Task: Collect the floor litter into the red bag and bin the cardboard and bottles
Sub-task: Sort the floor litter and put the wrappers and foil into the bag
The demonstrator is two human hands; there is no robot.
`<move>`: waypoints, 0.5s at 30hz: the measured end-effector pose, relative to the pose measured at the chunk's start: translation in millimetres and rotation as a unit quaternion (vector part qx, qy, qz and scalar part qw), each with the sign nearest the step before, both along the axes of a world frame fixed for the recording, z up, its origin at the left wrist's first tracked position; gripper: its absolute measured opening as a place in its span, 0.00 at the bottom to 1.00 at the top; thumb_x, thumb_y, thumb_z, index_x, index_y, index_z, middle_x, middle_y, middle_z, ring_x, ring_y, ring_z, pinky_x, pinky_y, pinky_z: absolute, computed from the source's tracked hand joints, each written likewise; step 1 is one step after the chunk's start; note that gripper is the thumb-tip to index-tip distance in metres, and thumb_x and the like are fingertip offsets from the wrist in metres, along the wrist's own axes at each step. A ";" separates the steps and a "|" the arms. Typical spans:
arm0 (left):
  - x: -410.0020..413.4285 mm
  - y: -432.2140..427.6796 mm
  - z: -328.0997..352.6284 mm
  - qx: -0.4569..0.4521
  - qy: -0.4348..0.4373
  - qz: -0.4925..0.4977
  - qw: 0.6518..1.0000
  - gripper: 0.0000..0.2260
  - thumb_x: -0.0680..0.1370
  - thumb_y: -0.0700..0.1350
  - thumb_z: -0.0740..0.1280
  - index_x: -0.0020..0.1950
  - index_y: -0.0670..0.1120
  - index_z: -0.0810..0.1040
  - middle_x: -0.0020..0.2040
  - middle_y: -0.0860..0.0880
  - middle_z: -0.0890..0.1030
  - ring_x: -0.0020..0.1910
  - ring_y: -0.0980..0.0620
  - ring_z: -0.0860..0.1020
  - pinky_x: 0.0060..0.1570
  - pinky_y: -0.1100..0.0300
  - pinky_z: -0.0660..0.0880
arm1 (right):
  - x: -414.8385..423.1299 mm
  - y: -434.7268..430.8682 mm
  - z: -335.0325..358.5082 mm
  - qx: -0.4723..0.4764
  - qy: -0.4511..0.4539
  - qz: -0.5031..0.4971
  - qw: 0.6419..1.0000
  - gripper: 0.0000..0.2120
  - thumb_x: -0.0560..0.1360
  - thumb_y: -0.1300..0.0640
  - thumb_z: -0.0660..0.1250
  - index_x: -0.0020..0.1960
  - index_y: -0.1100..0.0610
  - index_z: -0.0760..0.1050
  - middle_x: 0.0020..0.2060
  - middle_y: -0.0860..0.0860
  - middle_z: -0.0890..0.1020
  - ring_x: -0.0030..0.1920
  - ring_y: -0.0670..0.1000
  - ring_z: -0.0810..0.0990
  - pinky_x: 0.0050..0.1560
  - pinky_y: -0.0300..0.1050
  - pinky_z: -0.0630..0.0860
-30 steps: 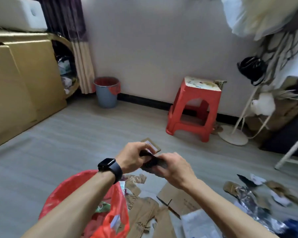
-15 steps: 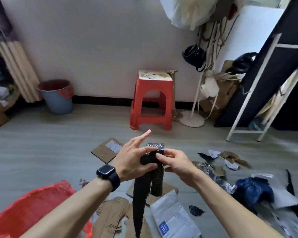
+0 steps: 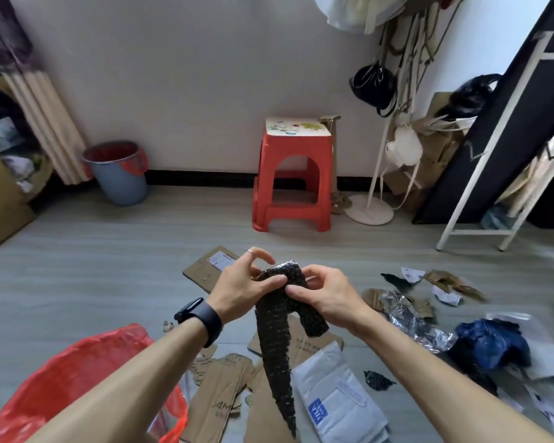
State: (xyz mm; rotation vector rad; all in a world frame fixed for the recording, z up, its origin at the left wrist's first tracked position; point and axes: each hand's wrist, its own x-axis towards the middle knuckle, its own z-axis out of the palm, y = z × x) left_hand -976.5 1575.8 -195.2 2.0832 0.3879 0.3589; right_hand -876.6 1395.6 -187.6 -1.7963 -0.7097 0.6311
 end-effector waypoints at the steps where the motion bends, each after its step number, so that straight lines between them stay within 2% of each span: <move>1: -2.2 0.7 2.0 0.037 -0.021 0.006 0.999 0.16 0.69 0.59 0.76 0.53 0.59 0.76 0.48 0.54 0.82 0.45 0.58 0.81 0.48 0.57 0.81 | -0.6 4.5 -0.9 0.004 0.015 -0.014 1.000 0.12 0.74 0.54 0.75 0.55 0.54 0.78 0.44 0.55 0.87 0.45 0.53 0.87 0.50 0.55 0.84; 3: -5.2 3.0 3.1 0.135 -0.055 -0.020 0.989 0.18 0.69 0.62 0.73 0.56 0.62 0.77 0.58 0.57 0.78 0.54 0.59 0.77 0.55 0.60 0.77 | -0.1 9.8 -1.9 0.005 0.049 -0.035 0.998 0.12 0.76 0.55 0.73 0.56 0.55 0.74 0.44 0.55 0.87 0.43 0.54 0.87 0.44 0.51 0.83; 5: -8.4 4.8 1.2 0.250 -0.057 -0.059 0.965 0.20 0.68 0.63 0.73 0.59 0.64 0.79 0.65 0.57 0.74 0.61 0.56 0.73 0.60 0.57 0.72 | 1.7 12.8 -3.6 0.005 0.066 -0.053 0.996 0.10 0.78 0.57 0.71 0.57 0.57 0.74 0.44 0.55 0.87 0.42 0.53 0.85 0.41 0.47 0.79; 6: -8.9 6.1 -1.1 0.302 -0.062 -0.069 0.949 0.21 0.68 0.62 0.74 0.60 0.63 0.80 0.66 0.56 0.74 0.61 0.54 0.73 0.60 0.55 0.72 | 2.1 13.7 -4.2 0.015 0.084 -0.051 0.995 0.09 0.79 0.58 0.70 0.56 0.59 0.75 0.44 0.55 0.86 0.41 0.52 0.84 0.41 0.45 0.78; 8: -8.2 7.9 -4.9 0.358 -0.090 -0.074 0.926 0.21 0.69 0.61 0.75 0.61 0.59 0.81 0.61 0.55 0.80 0.57 0.51 0.77 0.55 0.52 0.76 | 2.3 14.1 -4.9 0.050 0.135 -0.032 0.989 0.08 0.79 0.60 0.69 0.56 0.63 0.77 0.41 0.55 0.84 0.40 0.49 0.82 0.39 0.40 0.76; 10: -9.0 8.9 -3.4 0.354 -0.109 -0.064 0.926 0.19 0.70 0.61 0.73 0.60 0.58 0.80 0.53 0.55 0.83 0.50 0.51 0.80 0.46 0.51 0.79 | 0.7 14.1 -3.5 0.084 0.180 -0.010 0.980 0.09 0.78 0.60 0.70 0.55 0.65 0.79 0.40 0.55 0.83 0.40 0.49 0.81 0.38 0.39 0.75; 12: -9.0 9.2 -0.3 0.337 -0.109 -0.040 0.934 0.18 0.71 0.62 0.70 0.58 0.58 0.81 0.47 0.55 0.85 0.45 0.52 0.82 0.41 0.53 0.80 | -0.9 13.4 0.5 0.099 0.188 -0.009 0.977 0.10 0.76 0.58 0.72 0.53 0.66 0.82 0.40 0.55 0.83 0.40 0.49 0.80 0.38 0.39 0.75; 15: -11.5 9.2 -0.6 0.283 -0.077 -0.016 0.956 0.14 0.71 0.61 0.73 0.54 0.58 0.84 0.43 0.56 0.86 0.41 0.56 0.83 0.39 0.55 0.79 | -4.0 12.6 4.6 0.044 0.089 -0.033 0.995 0.13 0.73 0.54 0.76 0.53 0.60 0.82 0.44 0.51 0.85 0.40 0.46 0.83 0.40 0.36 0.77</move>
